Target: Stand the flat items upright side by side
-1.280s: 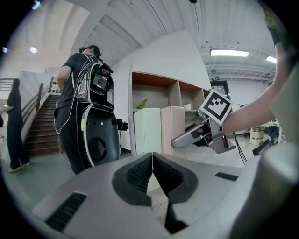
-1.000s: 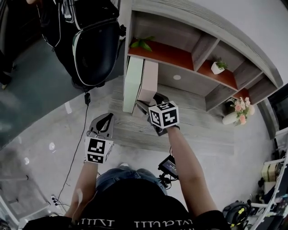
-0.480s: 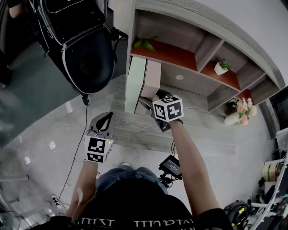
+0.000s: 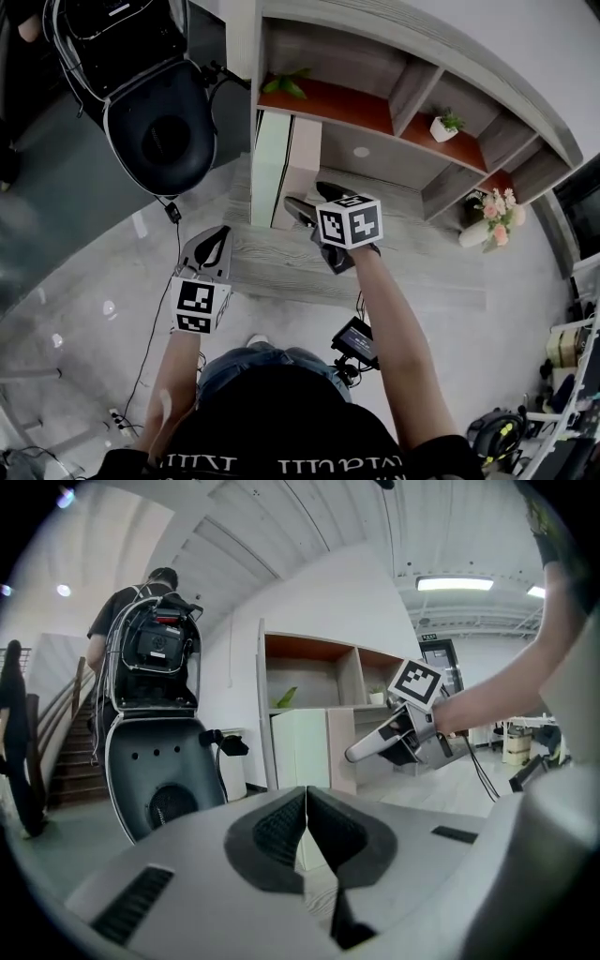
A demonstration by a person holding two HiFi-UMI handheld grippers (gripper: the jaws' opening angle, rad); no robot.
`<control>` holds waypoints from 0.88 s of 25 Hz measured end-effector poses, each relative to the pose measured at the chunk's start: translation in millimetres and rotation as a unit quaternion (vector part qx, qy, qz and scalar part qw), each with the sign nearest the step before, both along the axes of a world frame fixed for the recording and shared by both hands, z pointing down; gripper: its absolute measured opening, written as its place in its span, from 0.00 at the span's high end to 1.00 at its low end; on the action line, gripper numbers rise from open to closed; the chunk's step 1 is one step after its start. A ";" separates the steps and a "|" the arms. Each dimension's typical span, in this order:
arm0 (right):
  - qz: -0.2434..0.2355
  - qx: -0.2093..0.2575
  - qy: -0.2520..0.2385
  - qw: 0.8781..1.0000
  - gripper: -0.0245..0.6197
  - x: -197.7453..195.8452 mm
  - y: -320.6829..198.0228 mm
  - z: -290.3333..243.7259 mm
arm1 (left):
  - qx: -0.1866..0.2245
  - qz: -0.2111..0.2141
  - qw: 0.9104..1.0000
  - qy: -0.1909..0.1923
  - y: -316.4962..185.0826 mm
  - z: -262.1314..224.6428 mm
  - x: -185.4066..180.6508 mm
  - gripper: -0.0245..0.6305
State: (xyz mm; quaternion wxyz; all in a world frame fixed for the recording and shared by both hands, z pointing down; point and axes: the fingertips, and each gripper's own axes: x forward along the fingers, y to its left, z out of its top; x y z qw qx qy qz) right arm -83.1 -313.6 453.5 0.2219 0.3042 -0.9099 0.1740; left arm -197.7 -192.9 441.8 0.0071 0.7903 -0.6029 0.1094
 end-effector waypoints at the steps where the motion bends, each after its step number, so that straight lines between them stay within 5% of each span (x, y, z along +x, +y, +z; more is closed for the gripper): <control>1: 0.001 -0.002 -0.004 1.000 0.41 4.0 2.4 -4.3 | 0.002 -0.001 1.000 0.000 1.3 -2.3 2.9 0.94; 6: -0.005 0.013 -0.015 1.000 0.43 23.1 22.4 -28.6 | 0.017 -0.002 1.000 0.002 11.7 -20.3 18.1 0.94; 9: -0.008 0.031 -0.019 0.999 0.57 36.0 33.9 -45.4 | 0.025 -0.005 1.000 0.002 16.7 -30.4 25.8 0.94; 22: 0.007 0.099 -0.069 0.993 0.79 92.3 75.3 -99.6 | 0.061 -0.013 0.998 0.000 29.8 -65.7 40.5 0.94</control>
